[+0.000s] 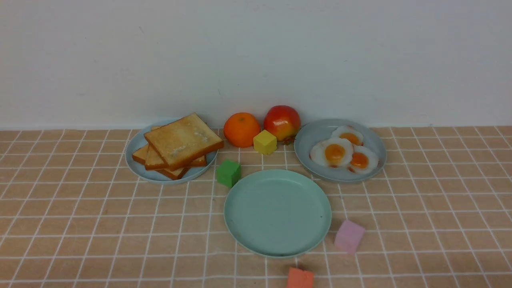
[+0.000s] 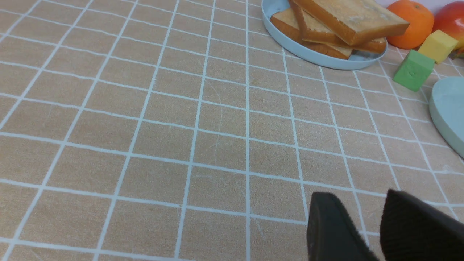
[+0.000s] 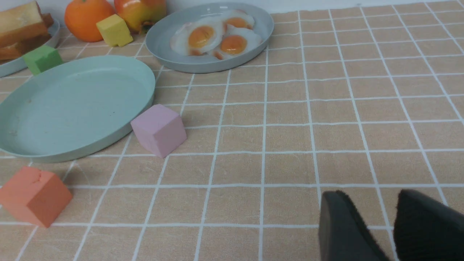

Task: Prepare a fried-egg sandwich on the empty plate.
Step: Use the left arm to grab a slice of bread, then use the left arm to put a slice of bread into the empty plate in the middle

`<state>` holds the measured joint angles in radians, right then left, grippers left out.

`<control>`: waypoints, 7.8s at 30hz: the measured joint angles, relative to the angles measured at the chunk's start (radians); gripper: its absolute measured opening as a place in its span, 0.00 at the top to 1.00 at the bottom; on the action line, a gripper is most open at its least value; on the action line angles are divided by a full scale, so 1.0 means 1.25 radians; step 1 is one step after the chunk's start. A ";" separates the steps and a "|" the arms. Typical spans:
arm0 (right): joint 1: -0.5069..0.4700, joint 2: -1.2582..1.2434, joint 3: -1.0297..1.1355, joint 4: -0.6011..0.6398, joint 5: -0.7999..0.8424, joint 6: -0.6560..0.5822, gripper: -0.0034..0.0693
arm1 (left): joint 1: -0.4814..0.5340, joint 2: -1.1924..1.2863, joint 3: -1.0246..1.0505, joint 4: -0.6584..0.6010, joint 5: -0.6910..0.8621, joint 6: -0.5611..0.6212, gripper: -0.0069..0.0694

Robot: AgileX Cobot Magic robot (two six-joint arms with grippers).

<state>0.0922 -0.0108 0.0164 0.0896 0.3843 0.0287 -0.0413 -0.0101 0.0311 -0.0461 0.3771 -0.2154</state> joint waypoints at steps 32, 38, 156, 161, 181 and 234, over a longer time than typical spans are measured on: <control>0.000 0.000 0.000 0.000 0.000 0.000 0.62 | 0.000 0.000 0.000 -0.363 -0.317 -0.181 0.60; 0.000 0.000 0.000 0.000 0.000 0.000 0.62 | 0.000 0.058 -0.094 -0.359 -0.197 -0.151 0.71; 0.079 0.471 -0.728 0.246 0.622 -0.167 0.62 | -0.248 1.730 -1.340 0.289 0.086 0.401 0.54; 0.079 0.471 -0.728 0.246 0.622 -0.167 0.62 | -0.248 1.721 -1.340 0.266 0.092 0.401 0.53; 0.079 0.471 -0.728 0.246 0.622 -0.167 0.62 | -0.247 1.740 -1.340 0.321 0.072 0.393 0.44; 0.079 0.471 -0.728 0.236 0.622 -0.167 0.62 | -0.593 1.667 -1.278 0.242 0.182 0.213 0.79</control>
<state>0.1913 0.5783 -0.8936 0.3841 1.1614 -0.1796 -0.7823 2.0737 -1.5661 0.2559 0.6051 0.0509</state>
